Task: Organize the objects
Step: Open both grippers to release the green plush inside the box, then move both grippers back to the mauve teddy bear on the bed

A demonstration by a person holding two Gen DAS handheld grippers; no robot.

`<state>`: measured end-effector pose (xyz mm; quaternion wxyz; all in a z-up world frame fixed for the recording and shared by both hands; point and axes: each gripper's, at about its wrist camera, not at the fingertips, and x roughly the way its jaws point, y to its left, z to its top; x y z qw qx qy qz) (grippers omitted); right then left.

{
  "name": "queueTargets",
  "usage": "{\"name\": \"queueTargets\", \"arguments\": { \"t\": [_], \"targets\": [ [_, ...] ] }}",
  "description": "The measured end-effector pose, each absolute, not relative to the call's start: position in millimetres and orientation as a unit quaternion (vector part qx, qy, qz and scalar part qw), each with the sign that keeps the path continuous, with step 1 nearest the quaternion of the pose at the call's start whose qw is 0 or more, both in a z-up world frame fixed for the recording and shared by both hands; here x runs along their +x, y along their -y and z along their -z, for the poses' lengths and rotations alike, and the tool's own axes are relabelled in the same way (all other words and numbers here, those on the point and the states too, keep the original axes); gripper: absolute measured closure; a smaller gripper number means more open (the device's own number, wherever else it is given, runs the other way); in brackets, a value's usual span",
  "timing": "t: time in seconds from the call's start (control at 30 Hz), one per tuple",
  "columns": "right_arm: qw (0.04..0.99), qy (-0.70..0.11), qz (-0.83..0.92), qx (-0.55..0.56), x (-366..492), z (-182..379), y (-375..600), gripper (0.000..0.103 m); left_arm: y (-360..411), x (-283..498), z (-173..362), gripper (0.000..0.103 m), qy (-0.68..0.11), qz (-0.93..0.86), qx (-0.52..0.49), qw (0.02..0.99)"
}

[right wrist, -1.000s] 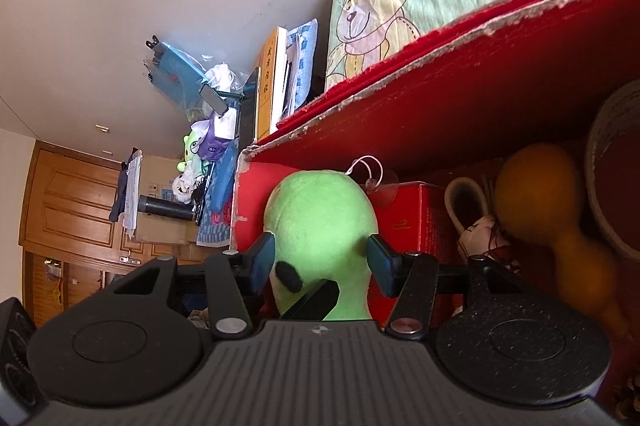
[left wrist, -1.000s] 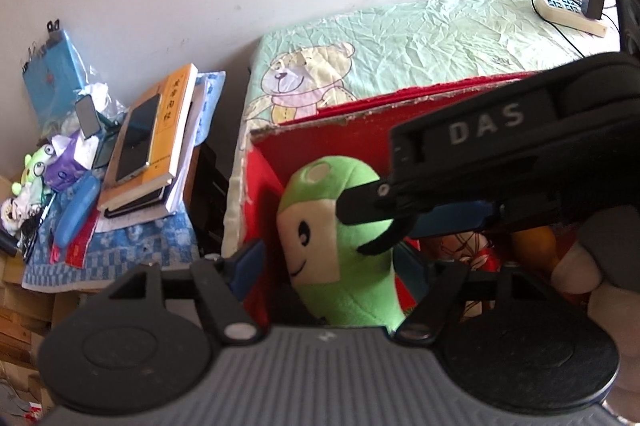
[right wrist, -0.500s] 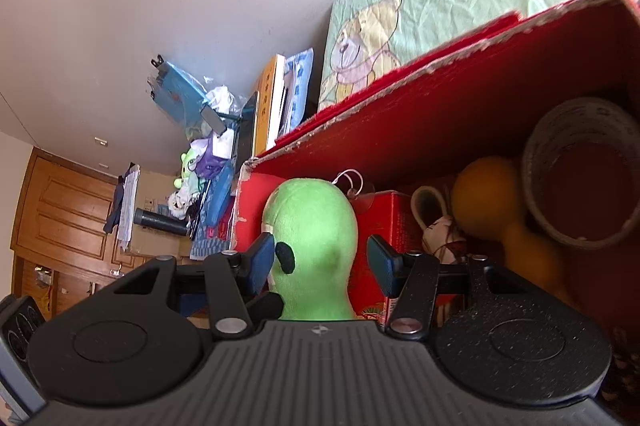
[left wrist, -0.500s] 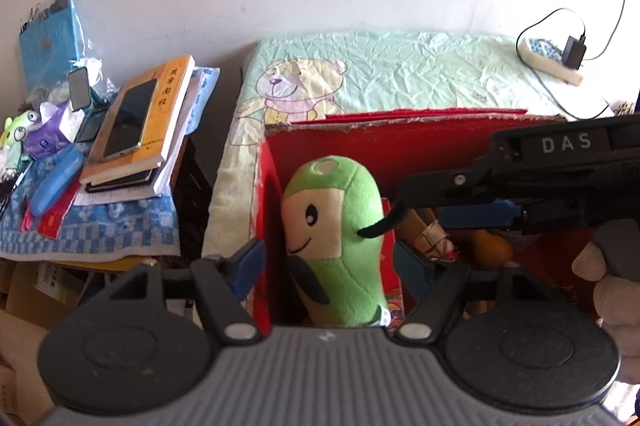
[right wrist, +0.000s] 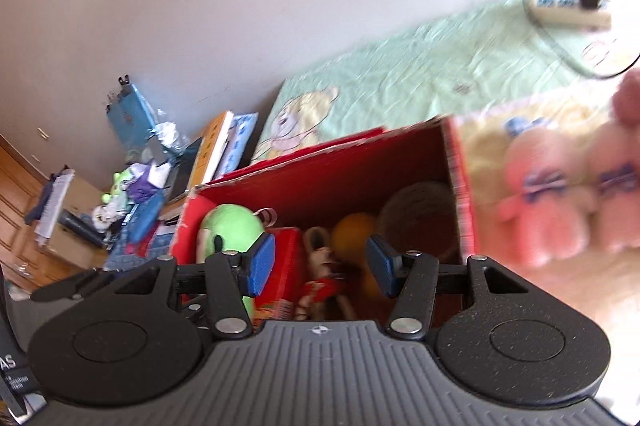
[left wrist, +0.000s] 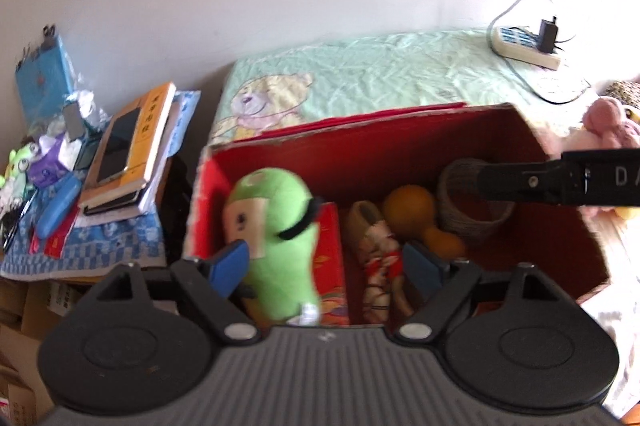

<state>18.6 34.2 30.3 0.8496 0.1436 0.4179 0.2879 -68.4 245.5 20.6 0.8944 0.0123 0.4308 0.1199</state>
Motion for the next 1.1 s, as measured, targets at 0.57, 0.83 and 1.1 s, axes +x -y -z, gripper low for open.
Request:
{"name": "queueTargets", "arguments": {
  "t": [0.57,0.83,1.1],
  "targets": [
    [0.889,-0.391,-0.221,0.083,7.8,-45.7,95.4,0.048,-87.7,-39.9,-26.3,0.010,-0.432,-0.078,0.043,0.897],
    [0.894,-0.391,-0.206,0.069,18.1,-41.4,149.9,0.048,-24.7,-15.8,-20.8,0.010,-0.431,-0.062,0.048,0.899],
    [0.891,-0.401,-0.192,0.090,38.0,-31.5,196.1,0.048,4.2,6.9,2.4,0.009,-0.446,-0.006,0.004,0.895]
  ]
}}
